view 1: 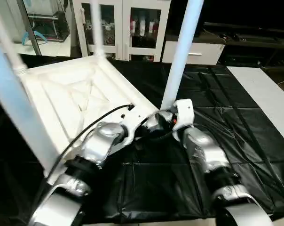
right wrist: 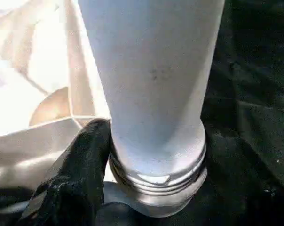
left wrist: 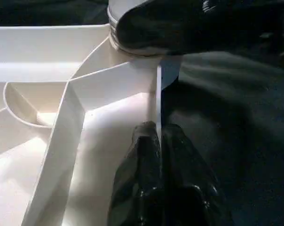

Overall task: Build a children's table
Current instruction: Rotate leg to tighten

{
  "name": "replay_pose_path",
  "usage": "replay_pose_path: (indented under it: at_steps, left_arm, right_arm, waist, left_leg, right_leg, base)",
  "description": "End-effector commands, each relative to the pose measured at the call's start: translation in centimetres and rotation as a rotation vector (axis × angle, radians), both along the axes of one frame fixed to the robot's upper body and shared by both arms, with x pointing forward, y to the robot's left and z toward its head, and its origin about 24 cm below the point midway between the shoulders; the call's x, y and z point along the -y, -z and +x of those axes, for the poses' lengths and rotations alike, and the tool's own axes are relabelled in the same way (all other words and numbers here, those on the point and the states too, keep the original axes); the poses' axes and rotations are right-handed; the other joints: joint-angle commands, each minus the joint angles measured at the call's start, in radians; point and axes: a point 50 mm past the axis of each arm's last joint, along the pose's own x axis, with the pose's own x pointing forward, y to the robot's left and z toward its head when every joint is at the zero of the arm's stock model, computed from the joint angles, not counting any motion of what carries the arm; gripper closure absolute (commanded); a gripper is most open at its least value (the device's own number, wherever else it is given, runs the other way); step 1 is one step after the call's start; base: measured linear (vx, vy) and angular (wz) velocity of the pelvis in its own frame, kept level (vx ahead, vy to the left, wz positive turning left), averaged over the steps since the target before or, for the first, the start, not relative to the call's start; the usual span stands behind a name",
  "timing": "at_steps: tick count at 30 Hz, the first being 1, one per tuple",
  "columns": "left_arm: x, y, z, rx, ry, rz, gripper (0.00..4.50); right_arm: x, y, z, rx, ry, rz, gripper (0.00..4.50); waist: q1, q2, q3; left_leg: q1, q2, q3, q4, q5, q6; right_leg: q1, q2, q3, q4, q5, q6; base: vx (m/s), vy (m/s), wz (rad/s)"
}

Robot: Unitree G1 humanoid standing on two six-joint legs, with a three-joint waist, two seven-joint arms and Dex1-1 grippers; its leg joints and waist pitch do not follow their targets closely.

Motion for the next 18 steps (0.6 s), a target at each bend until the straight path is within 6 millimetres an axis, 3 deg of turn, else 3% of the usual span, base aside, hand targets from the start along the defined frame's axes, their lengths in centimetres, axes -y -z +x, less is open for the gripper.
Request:
replay_pose_path:
  at_steps: [1, 3, 8, 9, 10, 14, 16, 18]
  left_arm:
    - [1.7, 0.0, -0.1, 0.011, 0.025, -0.026, 4.50]
    - [1.9, 0.0, -0.1, 0.024, 0.036, -0.011, 4.50]
    - [1.0, 0.1, -0.2, 0.024, 0.081, 0.002, 4.50]
    - [0.9, 0.2, -0.3, 0.019, 0.091, 0.005, 4.50]
    - [0.9, 0.2, -0.3, 0.019, 0.091, 0.005, 4.50]
    - [0.0, 0.3, -1.4, -0.008, 0.204, 0.013, 4.50]
    - [-0.8, 0.5, -2.8, -0.037, 0.348, 0.016, 4.50]
    - [-1.2, 0.5, -3.2, -0.049, 0.393, 0.020, 4.50]
  right_arm:
    - [-1.7, 0.7, -0.2, -0.038, -0.021, -0.009, 1.81]
    - [-2.4, 0.2, 0.1, -0.001, -0.015, -0.002, 1.81]
    - [-2.6, -1.6, 0.1, 0.151, -0.160, 0.038, 1.81]
    - [-2.3, -1.7, 0.1, 0.163, -0.161, 0.025, 1.25]
    - [-2.3, -1.7, 0.1, 0.163, -0.161, 0.025, 1.11]
    - [0.0, -1.8, -0.4, 0.189, -0.240, -0.026, 0.76]
    - [2.0, -1.9, -1.5, 0.158, -0.381, -0.024, 0.64]
    - [2.7, -1.8, -2.1, 0.136, -0.451, -0.028, 0.47]
  waist:
    - [0.004, 0.003, -0.065]
    - [0.004, 0.003, -0.064]
    - [0.008, 0.001, -0.060]
    - [0.008, 0.000, -0.059]
    - [0.009, 0.001, -0.060]
    - [0.011, 0.002, -0.062]
    - [0.016, 0.006, -0.060]
    - [0.017, 0.014, -0.058]
  left_leg:
    - [0.001, 0.054, -0.020, -0.074, -0.169, 0.012]
    - [-0.003, 0.054, -0.019, -0.074, -0.134, 0.032]
    - [-0.002, 0.057, -0.017, -0.074, -0.152, 0.049]
    - [-0.002, 0.057, -0.018, -0.075, -0.153, 0.050]
    - [0.000, 0.057, -0.017, -0.075, -0.153, 0.051]
    - [-0.004, 0.061, -0.017, -0.073, -0.115, 0.068]
    - [-0.003, 0.063, -0.018, -0.073, -0.121, 0.081]
    - [0.002, 0.066, -0.017, -0.075, -0.130, 0.081]
  right_leg:
    - [0.047, -0.091, 0.057, -0.079, -0.236, -0.178]
    - [0.049, -0.093, 0.057, -0.073, -0.184, -0.196]
    - [0.051, -0.096, 0.057, -0.077, -0.216, -0.197]
    - [0.050, -0.095, 0.057, -0.078, -0.221, -0.196]
    - [0.050, -0.095, 0.056, -0.077, -0.220, -0.198]
    - [0.055, -0.095, 0.057, -0.069, -0.156, -0.217]
    - [0.058, -0.094, 0.058, -0.068, -0.148, -0.217]
    - [0.050, -0.092, 0.058, -0.068, -0.150, -0.226]
  base:
    - [0.000, 0.000, 0.00]
    - [0.000, 0.000, 0.00]
    - [0.000, 0.000, 0.00]
    - [0.000, 0.000, 0.00]
    - [0.000, 0.000, 0.00]
    - [0.000, 0.000, 0.00]
    - [0.000, 0.000, 0.00]
    - [0.000, 0.000, 0.00]
